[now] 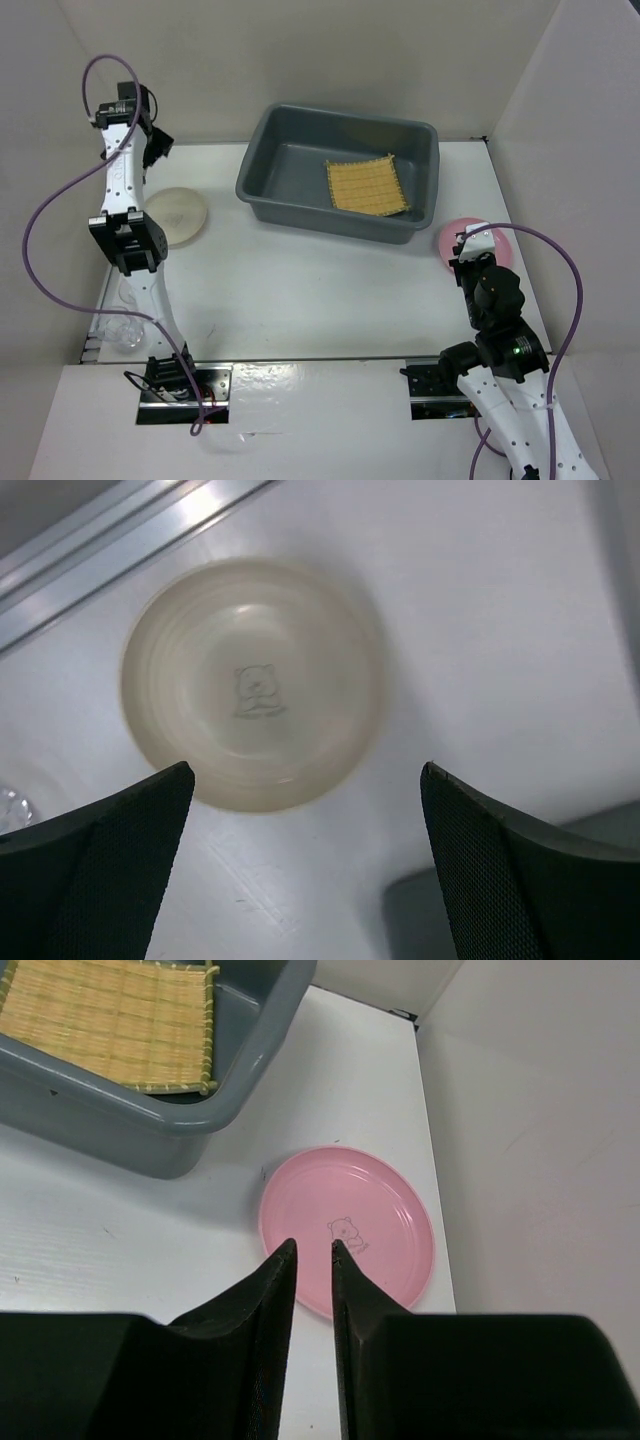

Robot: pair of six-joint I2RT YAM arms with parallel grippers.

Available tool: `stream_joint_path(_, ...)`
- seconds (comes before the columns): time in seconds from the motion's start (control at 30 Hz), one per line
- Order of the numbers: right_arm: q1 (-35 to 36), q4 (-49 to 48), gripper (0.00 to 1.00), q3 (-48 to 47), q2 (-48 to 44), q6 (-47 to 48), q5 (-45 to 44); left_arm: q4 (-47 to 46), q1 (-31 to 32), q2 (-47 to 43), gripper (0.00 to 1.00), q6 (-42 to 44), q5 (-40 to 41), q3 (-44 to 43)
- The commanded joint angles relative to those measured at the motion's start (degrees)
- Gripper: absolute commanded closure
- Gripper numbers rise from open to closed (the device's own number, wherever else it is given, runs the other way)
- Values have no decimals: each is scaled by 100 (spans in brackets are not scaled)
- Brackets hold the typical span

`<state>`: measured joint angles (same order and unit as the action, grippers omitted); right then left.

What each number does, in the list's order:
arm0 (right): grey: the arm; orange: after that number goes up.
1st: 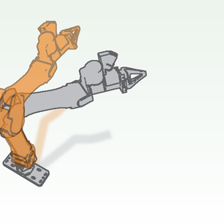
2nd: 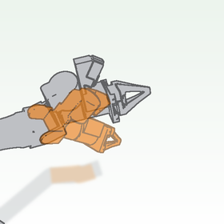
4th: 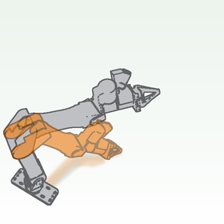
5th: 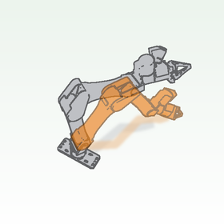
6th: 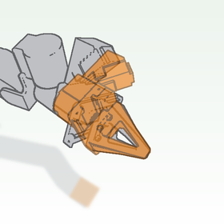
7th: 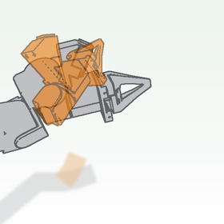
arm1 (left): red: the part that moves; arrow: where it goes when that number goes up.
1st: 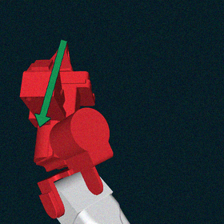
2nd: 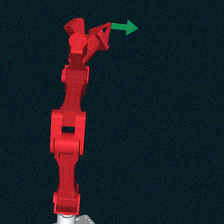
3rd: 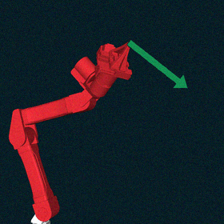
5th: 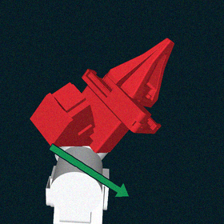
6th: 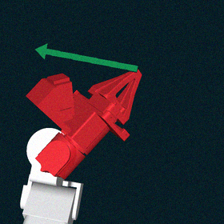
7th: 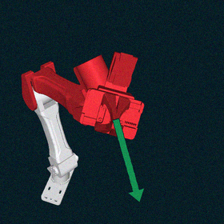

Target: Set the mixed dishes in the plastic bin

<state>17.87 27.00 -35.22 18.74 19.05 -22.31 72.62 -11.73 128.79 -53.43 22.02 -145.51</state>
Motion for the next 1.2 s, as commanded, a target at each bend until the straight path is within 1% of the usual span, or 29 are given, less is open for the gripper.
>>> stream_joint_path(0.0, 59, -275, 75, 15, 33, -85, -81, 209, -206, -178, 0, -274, 294, 540)
stream_joint_path(0.07, 59, -275, 75, 15, 86, -85, -81, -9, -294, -353, 0, -273, 294, 1172)
stream_joint_path(0.13, 59, -275, 75, 15, 86, -85, -81, -395, -584, -591, 0, -212, -231, 1874)
stream_joint_path(0.17, 59, -275, 75, 15, 86, -85, -81, -885, -716, -905, 0, -212, -468, 2748)
stream_joint_path(0.2, 59, -275, 75, 15, 86, -85, -81, -1133, -1004, -1082, 0, -212, -853, 3217)
stream_joint_path(0.27, 59, -275, 75, 15, 138, -85, -81, -1782, -1261, -1556, 0, -212, -1085, 4079)
stream_joint_path(0.3, 59, -275, 75, 15, 138, -85, -81, -1934, -1445, -1646, 0, -142, -1164, 4658)
stream_joint_path(0.33, 59, -275, 75, 15, 138, -85, -81, -2066, -1499, -1708, 0, -89, -1226, 4838)
stream_joint_path(0.43, 59, -275, 75, 68, 138, -85, -81, -2129, -1570, -1516, 0, 236, -1287, 5085)
stream_joint_path(0.53, 59, -275, 75, 68, 138, -85, -81, -2129, -1570, -1305, 0, 342, -1393, 5225)
stream_joint_path(0.67, 59, -275, 75, 68, 191, -85, -81, -2682, -1570, -1304, 0, 342, -1762, 5516)
stream_joint_path(0.77, 59, -275, 75, 68, 191, -85, -81, -2753, -1570, -1138, 0, 342, -1956, 5516)
stream_joint_path(0.8, 59, -275, 75, 68, 191, -85, -81, -2753, -1570, -1015, 0, 342, -2008, 5386)
stream_joint_path(0.87, 59, -275, 75, 68, 191, -85, -81, -2753, -1517, -952, 0, 394, -1957, 5297)
stream_joint_path(0.93, 59, -275, 73, 68, 191, -85, -81, -2692, -1517, -821, 3, 395, -1904, 5244)
stream_joint_path(1.07, 59, -275, 72, 68, 191, -85, -81, -2692, -1517, -698, 18, 500, -1851, 5244)
stream_joint_path(1.1, 59, -275, 72, 68, 191, -85, -81, -2692, -1517, -698, 26, 561, -1851, 5244)
stream_joint_path(1.17, 59, -275, 72, 68, 191, -85, -81, -2744, -1517, -698, 36, 614, -1973, 5244)
